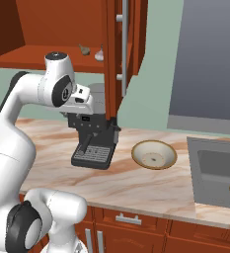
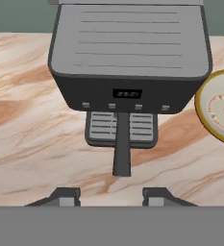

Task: Pick the garlics from the cabinet and place them in one bowl. Pick the peach from the sink and place it in the other bowl.

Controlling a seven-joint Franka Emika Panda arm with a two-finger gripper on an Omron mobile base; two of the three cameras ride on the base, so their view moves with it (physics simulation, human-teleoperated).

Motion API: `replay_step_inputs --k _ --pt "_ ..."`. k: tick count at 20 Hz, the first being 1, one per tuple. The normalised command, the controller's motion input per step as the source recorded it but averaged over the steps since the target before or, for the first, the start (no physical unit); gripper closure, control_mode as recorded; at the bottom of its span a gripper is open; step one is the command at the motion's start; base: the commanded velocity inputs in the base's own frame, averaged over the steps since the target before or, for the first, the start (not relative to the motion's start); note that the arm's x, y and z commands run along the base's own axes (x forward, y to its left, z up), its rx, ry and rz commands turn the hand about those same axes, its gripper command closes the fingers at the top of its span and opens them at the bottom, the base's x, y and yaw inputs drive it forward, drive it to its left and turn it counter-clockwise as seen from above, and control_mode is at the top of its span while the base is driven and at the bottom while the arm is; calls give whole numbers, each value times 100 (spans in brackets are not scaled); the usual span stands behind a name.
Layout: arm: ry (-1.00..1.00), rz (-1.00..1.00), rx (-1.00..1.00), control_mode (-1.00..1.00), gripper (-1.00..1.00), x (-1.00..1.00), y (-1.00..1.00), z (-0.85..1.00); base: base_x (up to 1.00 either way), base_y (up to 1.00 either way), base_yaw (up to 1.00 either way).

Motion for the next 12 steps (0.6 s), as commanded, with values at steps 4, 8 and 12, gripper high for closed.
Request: replay_step_inputs --k 4,8,12 --pt "-7 0 0 -100 -100 0 0 0 0 0 0" --pt "-15 0 0 -100 -100 0 0 1 0 0 0" --pt "-16 1 0 -100 -100 -3 -1 13 0 0 0"
